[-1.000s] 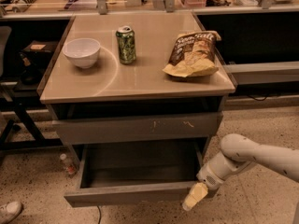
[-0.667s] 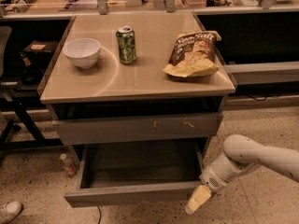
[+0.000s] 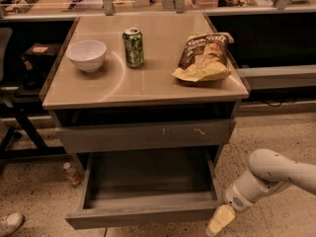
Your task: Open middle drawer
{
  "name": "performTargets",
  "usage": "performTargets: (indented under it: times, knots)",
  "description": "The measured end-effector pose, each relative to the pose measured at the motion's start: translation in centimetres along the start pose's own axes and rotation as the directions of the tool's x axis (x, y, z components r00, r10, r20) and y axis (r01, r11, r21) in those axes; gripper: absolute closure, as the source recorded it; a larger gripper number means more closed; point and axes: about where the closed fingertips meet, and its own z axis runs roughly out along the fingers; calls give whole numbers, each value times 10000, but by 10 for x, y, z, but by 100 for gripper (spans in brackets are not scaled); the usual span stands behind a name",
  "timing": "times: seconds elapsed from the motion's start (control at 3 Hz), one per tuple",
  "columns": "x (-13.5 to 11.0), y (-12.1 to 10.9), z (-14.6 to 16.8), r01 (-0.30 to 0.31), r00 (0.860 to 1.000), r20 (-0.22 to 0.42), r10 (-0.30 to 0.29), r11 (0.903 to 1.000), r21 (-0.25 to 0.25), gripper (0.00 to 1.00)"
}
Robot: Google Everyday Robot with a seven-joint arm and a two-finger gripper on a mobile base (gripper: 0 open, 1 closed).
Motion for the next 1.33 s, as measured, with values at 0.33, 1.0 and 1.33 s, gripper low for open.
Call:
performTargets:
  times: [0.33, 1.0, 1.33]
  knots:
    - [0, 0, 0, -1, 10000, 0, 1, 10000, 0, 0]
    - [12, 2, 6, -621, 9975, -332, 617, 9980, -115, 0]
    - [12, 3, 4, -623, 9975, -333, 619, 9980, -115, 0]
